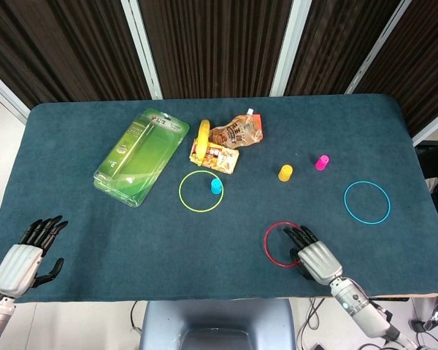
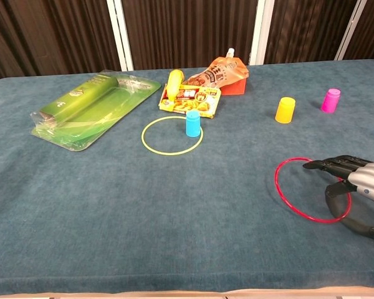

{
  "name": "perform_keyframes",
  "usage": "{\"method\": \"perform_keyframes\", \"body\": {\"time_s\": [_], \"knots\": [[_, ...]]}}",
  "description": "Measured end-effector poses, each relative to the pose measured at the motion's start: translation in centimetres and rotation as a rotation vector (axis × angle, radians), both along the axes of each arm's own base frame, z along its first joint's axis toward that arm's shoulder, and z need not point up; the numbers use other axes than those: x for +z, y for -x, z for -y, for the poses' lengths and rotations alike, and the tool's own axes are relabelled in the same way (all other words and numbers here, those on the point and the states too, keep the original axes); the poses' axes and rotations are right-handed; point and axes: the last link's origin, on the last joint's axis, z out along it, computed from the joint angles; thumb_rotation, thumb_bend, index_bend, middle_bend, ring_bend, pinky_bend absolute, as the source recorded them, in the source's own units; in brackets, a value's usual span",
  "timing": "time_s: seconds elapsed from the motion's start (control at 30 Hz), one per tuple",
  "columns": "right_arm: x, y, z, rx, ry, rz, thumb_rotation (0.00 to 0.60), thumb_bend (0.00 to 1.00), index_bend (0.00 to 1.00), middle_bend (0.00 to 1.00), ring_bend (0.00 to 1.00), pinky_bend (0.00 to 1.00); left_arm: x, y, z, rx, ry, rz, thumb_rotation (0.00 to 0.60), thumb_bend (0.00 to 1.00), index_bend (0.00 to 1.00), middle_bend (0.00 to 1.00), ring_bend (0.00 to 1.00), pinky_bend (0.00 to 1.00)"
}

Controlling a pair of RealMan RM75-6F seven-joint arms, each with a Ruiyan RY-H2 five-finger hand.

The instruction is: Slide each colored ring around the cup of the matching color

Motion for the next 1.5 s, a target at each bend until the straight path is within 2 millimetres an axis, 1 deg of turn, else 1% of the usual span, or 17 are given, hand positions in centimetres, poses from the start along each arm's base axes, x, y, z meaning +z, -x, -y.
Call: {"method": "perform_keyframes", "body": {"time_s": [0.43, 0.6, 0.73, 0.83, 0.97, 1.1, 1.2, 1.27, 1.43, 1.5], "knots": [[0.2, -0.7, 0.5, 0.016, 0.025, 0.028, 0.6, 0.53, 0.88, 0.14, 0.0, 0.0, 0.1, 0.0, 0.1, -0.001, -0.003, 0.004, 0.6, 0.46, 0.0, 0.0, 0.0, 0.0], [0.7, -1.6, 1.5, 0.035, 0.06, 0.054, 0.6, 0.53, 0.87, 0.14, 0.0, 0.0, 0.1, 0.0, 0.1, 0.0, -0.001, 0.003, 0.6, 0.46, 0.0, 0.0, 0.0, 0.0], [1.4, -2.8, 2.9, 0.059, 0.101, 0.081, 0.6, 0.53, 0.87, 0.14, 0.0, 0.0, 0.1, 0.0, 0.1, 0.0, 0.0, 0.004, 0.6, 0.46, 0.0, 0.0, 0.0, 0.0], [2.2, -4.1, 4.4, 0.072, 0.136, 0.099, 0.6, 0.53, 0.87, 0.14, 0.0, 0.0, 0.1, 0.0, 0.2, 0.001, 0.001, 0.003, 0.6, 0.46, 0.0, 0.0, 0.0, 0.0], [3.0, -5.4, 7.3, 0.054, 0.172, 0.104, 0.6, 0.53, 0.87, 0.14, 0.0, 0.0, 0.0, 0.1, 0.1, 0.001, 0.005, 0.002, 0.6, 0.46, 0.0, 0.0, 0.0, 0.0], [3.7, -6.1, 10.5, 0.014, 0.211, 0.09, 0.6, 0.53, 0.87, 0.14, 0.0, 0.0, 0.0, 0.1, 0.1, 0.003, 0.005, -0.002, 0.6, 0.46, 0.0, 0.0, 0.0, 0.0], [4.1, -6.2, 13.0, -0.023, 0.244, 0.061, 0.6, 0.53, 0.87, 0.14, 0.0, 0.0, 0.0, 0.1, 0.0, 0.006, 0.003, -0.004, 0.6, 0.46, 0.0, 0.0, 0.0, 0.0], [4.2, -6.1, 14.3, -0.048, 0.261, 0.041, 0.6, 0.53, 0.87, 0.14, 0.0, 0.0, -0.1, 0.2, 0.0, 0.01, 0.003, -0.005, 0.6, 0.46, 0.0, 0.0, 0.0, 0.0], [3.5, -5.9, 16.6, -0.086, 0.269, 0.006, 0.6, 0.53, 0.87, 0.14, 0.0, 0.0, -0.3, 0.2, -0.2, 0.017, 0.011, -0.012, 0.6, 0.46, 0.0, 0.0, 0.0, 0.0], [2.9, -6.2, 17.3, -0.098, 0.258, 0.001, 0.6, 0.53, 0.83, 0.14, 0.0, 0.0, -0.4, 0.2, -0.3, 0.019, 0.014, -0.014, 0.6, 0.46, 0.0, 0.0, 0.0, 0.0]]}}
